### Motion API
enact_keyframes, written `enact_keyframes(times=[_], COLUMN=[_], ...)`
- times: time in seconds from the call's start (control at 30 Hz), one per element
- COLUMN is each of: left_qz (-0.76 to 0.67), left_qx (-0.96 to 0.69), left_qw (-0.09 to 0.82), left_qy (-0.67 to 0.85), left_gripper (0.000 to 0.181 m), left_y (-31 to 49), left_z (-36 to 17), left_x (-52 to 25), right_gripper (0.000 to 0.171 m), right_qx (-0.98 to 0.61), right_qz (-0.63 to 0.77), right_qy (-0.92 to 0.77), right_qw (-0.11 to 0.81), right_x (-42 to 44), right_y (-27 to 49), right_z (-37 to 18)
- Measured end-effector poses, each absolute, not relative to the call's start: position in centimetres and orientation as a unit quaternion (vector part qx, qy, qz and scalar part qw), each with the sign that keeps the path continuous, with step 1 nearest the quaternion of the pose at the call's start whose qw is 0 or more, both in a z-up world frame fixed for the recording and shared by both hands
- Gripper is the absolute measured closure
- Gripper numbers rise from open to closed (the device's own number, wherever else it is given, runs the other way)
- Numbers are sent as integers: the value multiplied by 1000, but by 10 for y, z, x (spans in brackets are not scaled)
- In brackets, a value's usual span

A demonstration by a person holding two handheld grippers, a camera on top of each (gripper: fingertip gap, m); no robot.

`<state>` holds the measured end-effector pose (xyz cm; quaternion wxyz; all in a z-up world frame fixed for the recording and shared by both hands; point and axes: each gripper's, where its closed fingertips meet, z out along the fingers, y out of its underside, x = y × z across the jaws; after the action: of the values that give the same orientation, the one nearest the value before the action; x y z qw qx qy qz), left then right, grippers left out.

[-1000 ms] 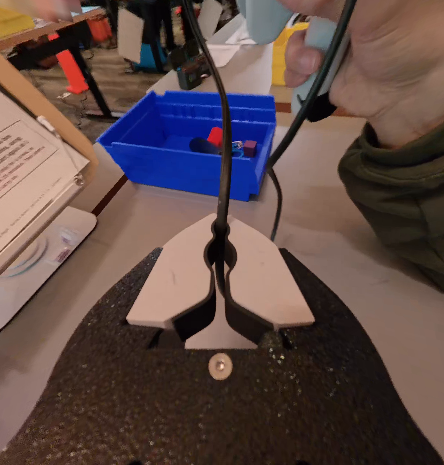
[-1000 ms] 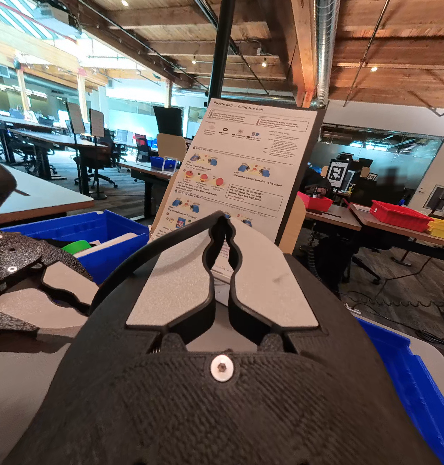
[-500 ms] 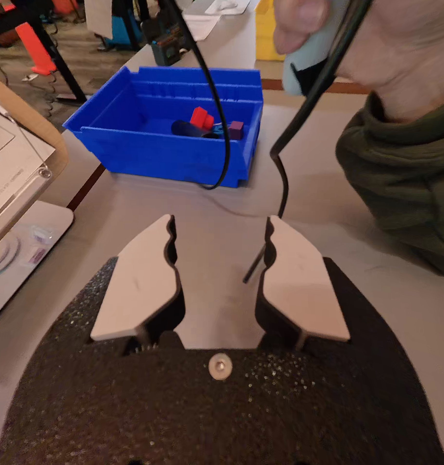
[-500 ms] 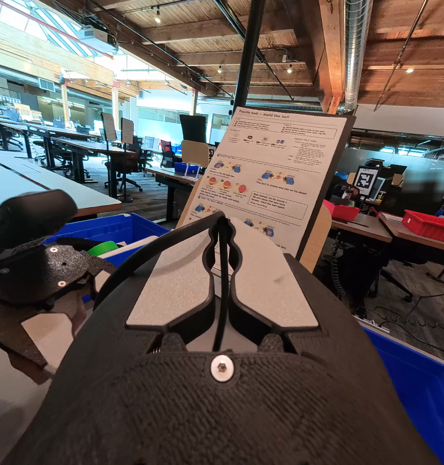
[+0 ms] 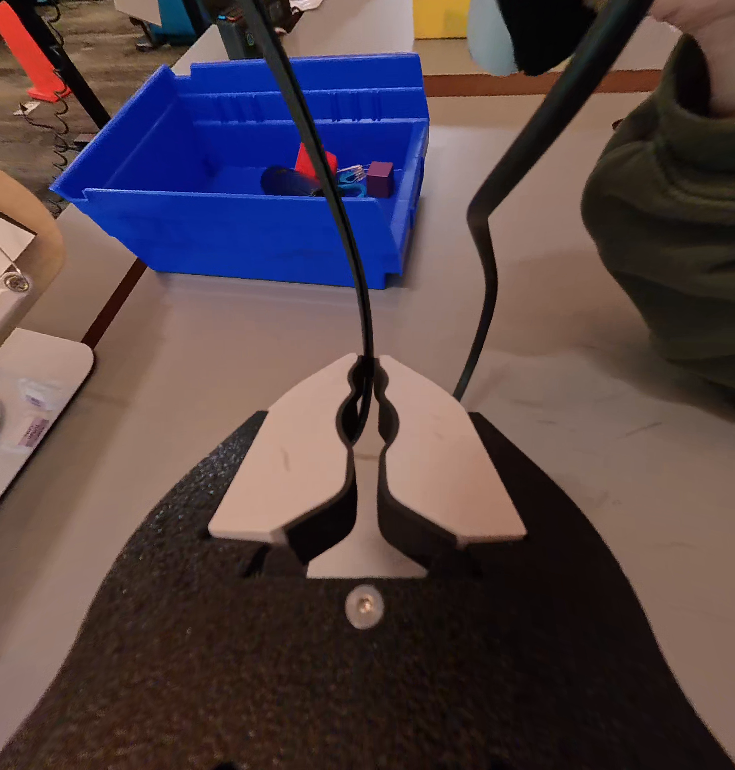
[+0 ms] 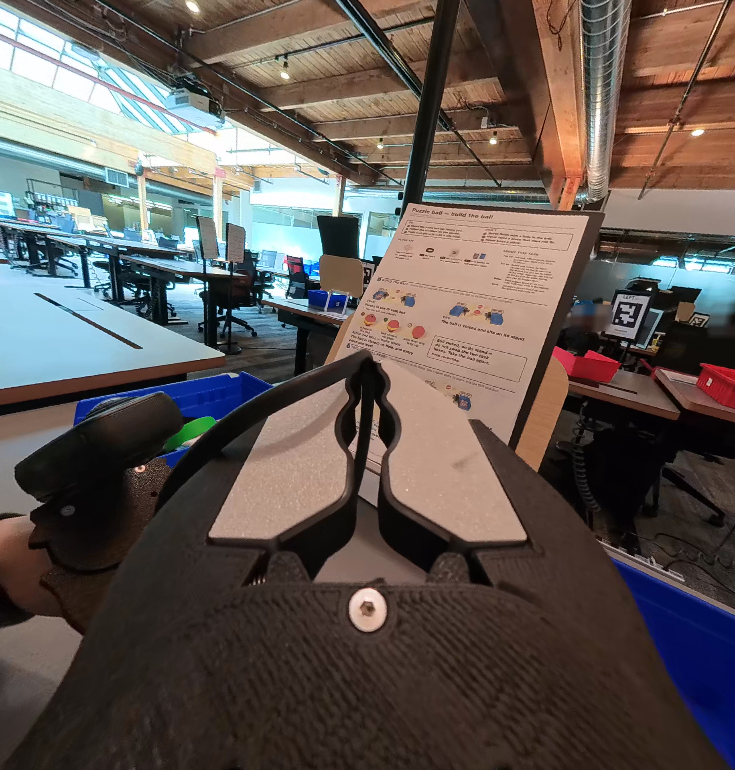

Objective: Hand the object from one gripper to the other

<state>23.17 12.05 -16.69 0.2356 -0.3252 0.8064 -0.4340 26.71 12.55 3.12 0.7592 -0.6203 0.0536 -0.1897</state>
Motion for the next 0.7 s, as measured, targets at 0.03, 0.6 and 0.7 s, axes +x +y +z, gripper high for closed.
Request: enact_keyframes(times=[0.03, 0.6, 0.7], left_qz=[-430, -694, -695], left_qx=[-321, -400, -406], left_qw=[232, 171, 172], left_qy=[811, 574, 568], left_gripper=[178, 178, 178], left_y=[120, 191, 198], left_z=[-168, -45, -42], left_x=[231, 213, 211], right_gripper=[166, 104, 111], right_qx=[-621, -824, -780], right_qz=[-191, -219, -161], right_qy=[51, 53, -54], right_qw=[758, 520, 602], right_x=[267, 320, 268], right_y=[126, 103, 132], right_z=[31, -74, -49])
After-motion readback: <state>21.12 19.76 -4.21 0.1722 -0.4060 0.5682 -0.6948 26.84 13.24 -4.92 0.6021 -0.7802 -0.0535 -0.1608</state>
